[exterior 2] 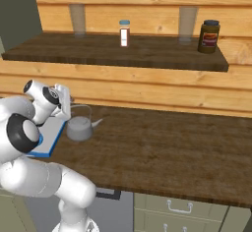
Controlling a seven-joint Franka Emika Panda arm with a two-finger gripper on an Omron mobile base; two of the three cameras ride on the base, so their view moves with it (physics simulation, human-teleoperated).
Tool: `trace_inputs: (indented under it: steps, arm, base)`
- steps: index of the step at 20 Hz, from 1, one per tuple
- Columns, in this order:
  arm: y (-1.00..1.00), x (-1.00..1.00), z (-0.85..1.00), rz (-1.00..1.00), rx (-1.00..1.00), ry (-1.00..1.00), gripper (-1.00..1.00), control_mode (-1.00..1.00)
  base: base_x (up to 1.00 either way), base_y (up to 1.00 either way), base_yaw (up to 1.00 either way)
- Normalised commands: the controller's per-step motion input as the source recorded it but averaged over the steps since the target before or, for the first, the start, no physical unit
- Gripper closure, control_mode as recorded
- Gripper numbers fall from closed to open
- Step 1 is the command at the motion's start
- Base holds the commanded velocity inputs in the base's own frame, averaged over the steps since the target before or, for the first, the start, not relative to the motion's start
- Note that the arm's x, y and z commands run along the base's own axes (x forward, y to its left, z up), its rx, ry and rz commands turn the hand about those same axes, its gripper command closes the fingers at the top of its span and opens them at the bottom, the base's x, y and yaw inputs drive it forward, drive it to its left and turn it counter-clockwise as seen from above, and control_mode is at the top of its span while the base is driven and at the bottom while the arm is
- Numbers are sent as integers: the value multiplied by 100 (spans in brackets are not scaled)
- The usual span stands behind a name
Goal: Pick the kettle from the counter and place it on the tray. Then pick the mug from the cabinet and place it on the tray. Then close the cabinet doors.
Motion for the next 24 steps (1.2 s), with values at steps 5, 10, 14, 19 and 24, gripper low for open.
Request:
trace_inputs:
  steps: [5,10,14,19,24]
  arm:
    - [-17,0,-11,-4,0,0,100,-100]
    - [-5,-4,-4,-3,0,0,100,-100]
    - [0,-20,1,-3,0,-9,100,-100]
    - [2,-24,27,0,0,-20,100,-100]
    - [24,-10,28,0,-3,-3,100,-100]
  base:
    - [0,0,0]
    - [0,0,0]
    - [0,0,0]
    - [0,0,0]
    - [0,0,0]
